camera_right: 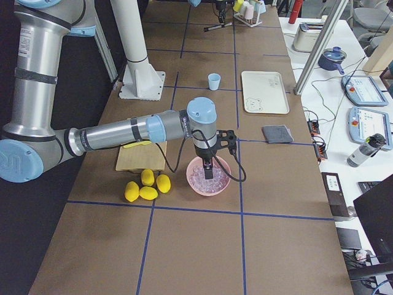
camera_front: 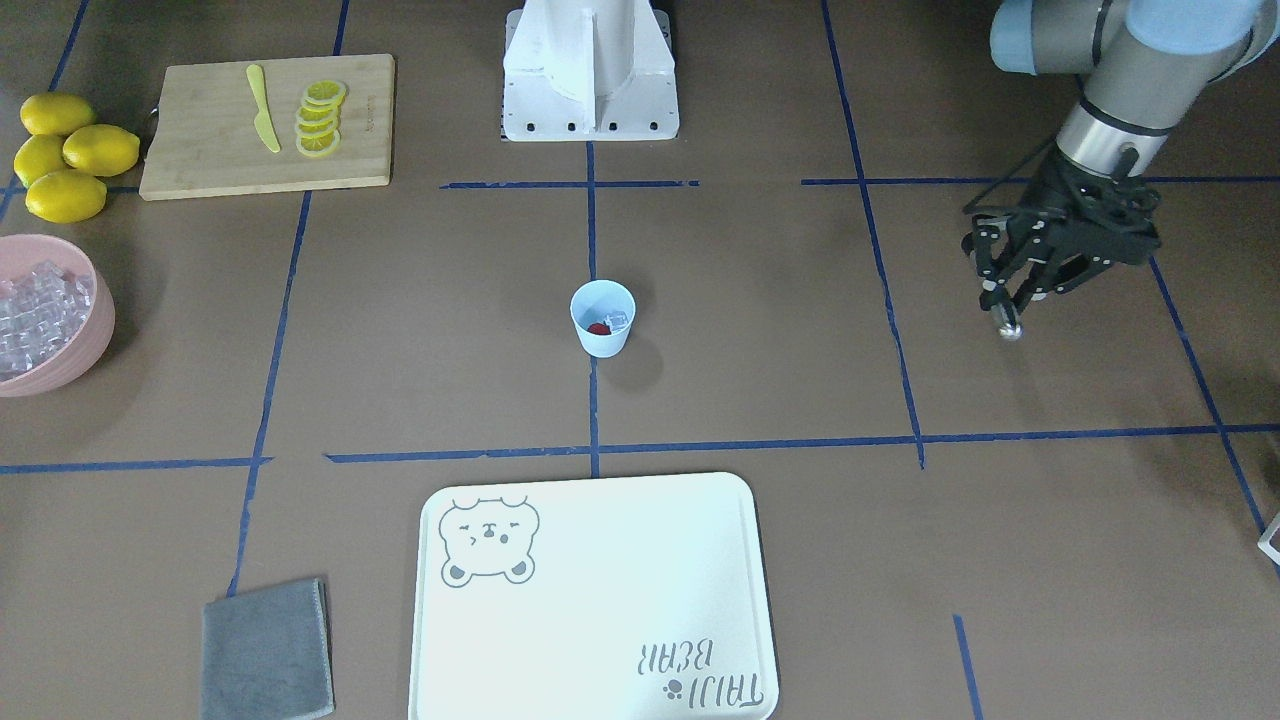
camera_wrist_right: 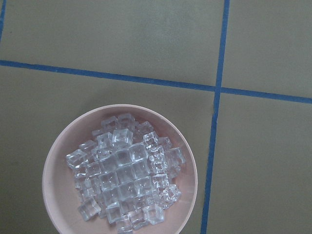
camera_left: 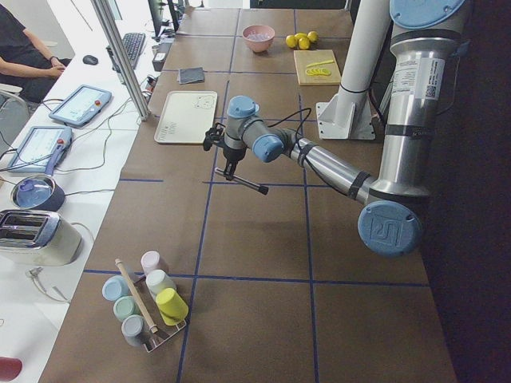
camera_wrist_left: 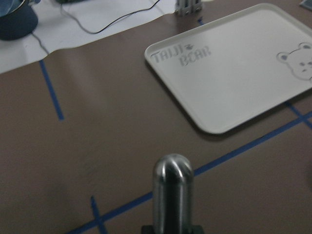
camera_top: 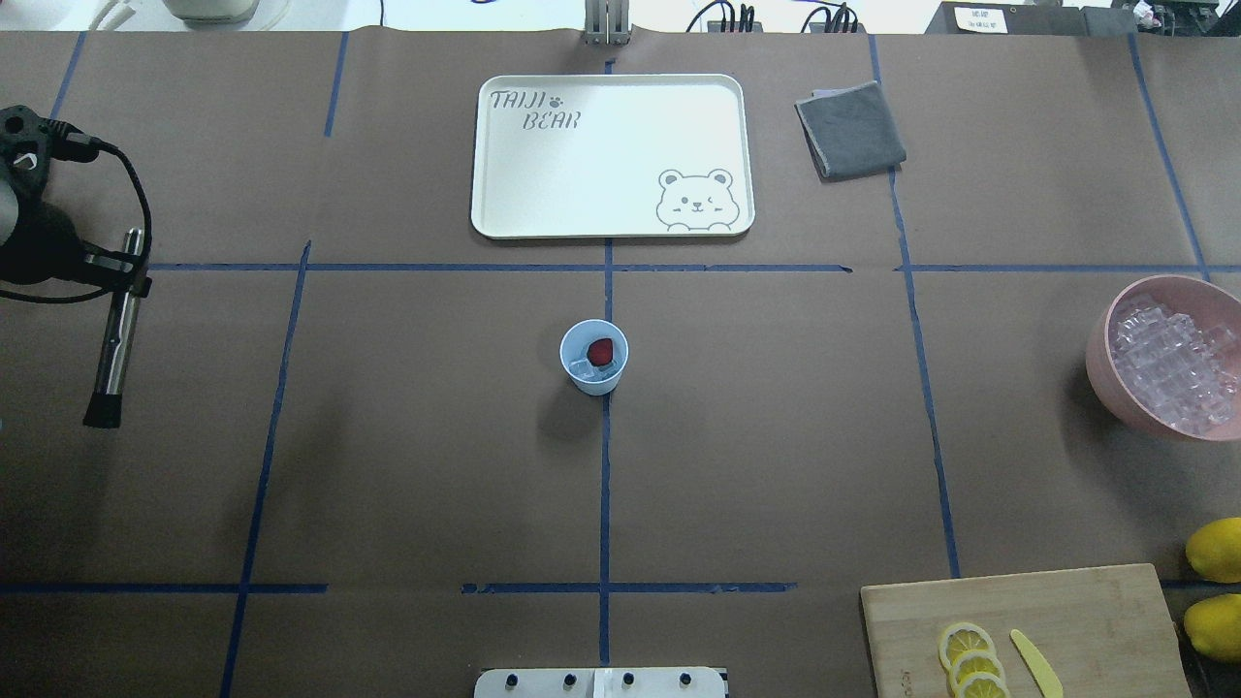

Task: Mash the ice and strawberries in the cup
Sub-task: 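Lower the muddler onto the table and open the left gripper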

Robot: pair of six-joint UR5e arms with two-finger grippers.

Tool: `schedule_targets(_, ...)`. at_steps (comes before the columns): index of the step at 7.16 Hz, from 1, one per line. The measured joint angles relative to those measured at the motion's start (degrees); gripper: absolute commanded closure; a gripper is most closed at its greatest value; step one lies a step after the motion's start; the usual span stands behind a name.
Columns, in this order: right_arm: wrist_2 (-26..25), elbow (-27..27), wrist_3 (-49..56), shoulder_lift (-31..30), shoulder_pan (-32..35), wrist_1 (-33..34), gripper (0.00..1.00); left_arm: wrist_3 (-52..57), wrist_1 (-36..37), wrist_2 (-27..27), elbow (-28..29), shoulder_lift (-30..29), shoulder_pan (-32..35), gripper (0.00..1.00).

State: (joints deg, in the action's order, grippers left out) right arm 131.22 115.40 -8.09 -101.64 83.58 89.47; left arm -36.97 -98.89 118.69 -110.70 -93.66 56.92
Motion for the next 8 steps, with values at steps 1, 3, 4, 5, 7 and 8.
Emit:
schedule_targets(1, 0.0, 0.0, 0.0, -0.1, 0.0, 0.0, 0.01, 2.3, 4.2, 0.7, 3.0, 0.2, 0.6, 1.0)
schedule_targets(3, 0.0, 0.1, 0.0, -0.1, 0.0, 0.0, 0.01, 5.2, 6.1, 1.4, 10.6, 0.4, 0.9, 1.0)
schedule_targets(4, 0.0, 0.2, 0.0, -0.2, 0.0, 0.0, 0.01, 6.3, 6.1, 1.5, 13.3, 0.4, 0.9, 1.0)
schedule_targets(5, 0.1, 0.3, 0.0, -0.3, 0.1, 0.1, 0.01, 7.5, 6.0, 1.5, 15.2, 0.4, 1.0, 1.0)
schedule_targets(7, 0.1, 0.9, 0.0, -0.8, 0.1, 0.1, 0.01, 8.5, 5.9, 1.5, 18.0, 0.4, 1.1, 1.0)
schedule_targets(8, 0.1, 1.2, 0.0, -1.0, 0.1, 0.1, 0.01, 8.5, 5.9, 1.5, 18.8, 0.4, 1.1, 1.0)
